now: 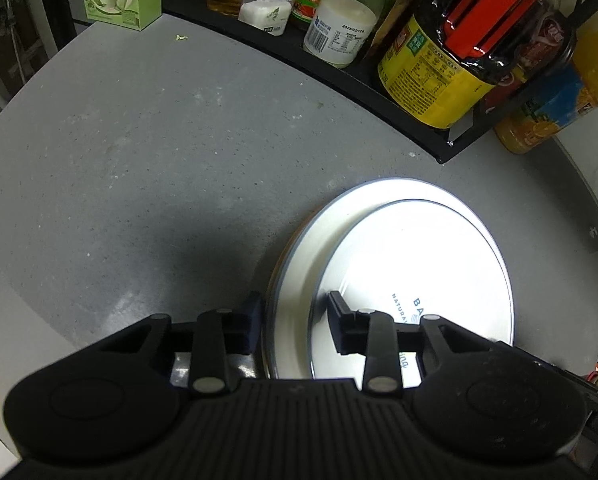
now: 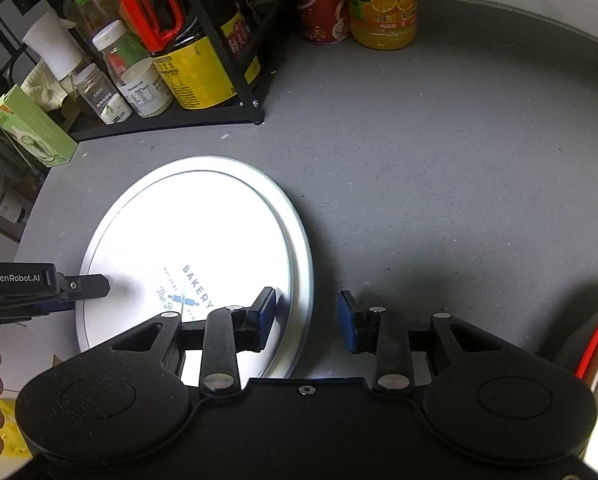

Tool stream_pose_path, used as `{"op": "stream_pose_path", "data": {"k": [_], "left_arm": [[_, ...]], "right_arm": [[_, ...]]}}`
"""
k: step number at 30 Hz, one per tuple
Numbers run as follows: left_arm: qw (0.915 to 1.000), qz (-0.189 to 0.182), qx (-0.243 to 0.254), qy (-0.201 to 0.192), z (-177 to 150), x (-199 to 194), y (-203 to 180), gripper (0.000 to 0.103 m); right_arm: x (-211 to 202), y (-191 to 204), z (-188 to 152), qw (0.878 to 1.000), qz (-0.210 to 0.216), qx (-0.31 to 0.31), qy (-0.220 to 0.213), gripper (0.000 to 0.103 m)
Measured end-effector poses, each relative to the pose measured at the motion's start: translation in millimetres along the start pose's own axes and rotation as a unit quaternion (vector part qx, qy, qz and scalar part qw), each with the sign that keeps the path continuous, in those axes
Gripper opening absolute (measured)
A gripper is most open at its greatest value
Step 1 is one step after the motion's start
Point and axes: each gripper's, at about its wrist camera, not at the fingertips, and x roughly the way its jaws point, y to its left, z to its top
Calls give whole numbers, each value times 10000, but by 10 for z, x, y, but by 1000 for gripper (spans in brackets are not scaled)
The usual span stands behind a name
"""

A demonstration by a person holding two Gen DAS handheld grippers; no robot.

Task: Organize plates and bowls
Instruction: 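Lift both grippers up and away from the plate stack, then move both grippers toward the red bowl holding the cream bowls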

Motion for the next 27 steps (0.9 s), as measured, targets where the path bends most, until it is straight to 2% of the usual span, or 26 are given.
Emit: {"op": "stream_pose_path", "data": {"k": [1, 4, 10, 11, 12, 13, 14, 16, 20, 21, 23, 27], "left_arm": [[10000, -15, 23, 0, 14, 15, 6, 32], [10000, -65, 18, 14, 21, 18, 26, 32], [9993, 97, 356, 40, 68, -61, -66, 36], [9990, 5, 446, 2, 80, -98, -104, 36], [9988, -51, 489, -14, 95, -133, -142, 43], [9987, -72, 503, -31, 109, -155, -172, 47], [9986, -119, 522, -50, 124, -185, -210, 49], [9979, -149, 631, -83, 140, -237, -300, 57], [9952, -252, 925, -179, 144, -325, -495, 66], [9949, -294, 950, -171, 144, -344, -531, 68], [9938, -452, 1003, -167, 138, -380, -624, 70], [9918, -517, 1137, -286, 110, -472, -821, 72]], "right_arm": [[-2, 7, -1, 10000, 20, 19, -4, 25], [-4, -11, 9, 9999, 35, 161, 26, 25], [-191, -21, 0, 9991, -29, 393, -134, 31], [-233, -26, -3, 9989, -12, 447, -157, 38], [-279, -31, -7, 9986, -17, 498, -190, 45], [-337, -36, -14, 9982, -30, 537, -249, 58], [-397, -33, -20, 9979, -39, 561, -320, 63], [-512, -35, -25, 9973, -10, 604, -417, 66], [-760, -75, -29, 9957, -106, 653, -654, 83], [-831, -91, -28, 9953, -127, 641, -718, 84], [-922, -137, -6, 9945, -53, 689, -790, 93], [-1100, -263, 25, 9931, 34, 738, -912, 101]]}}
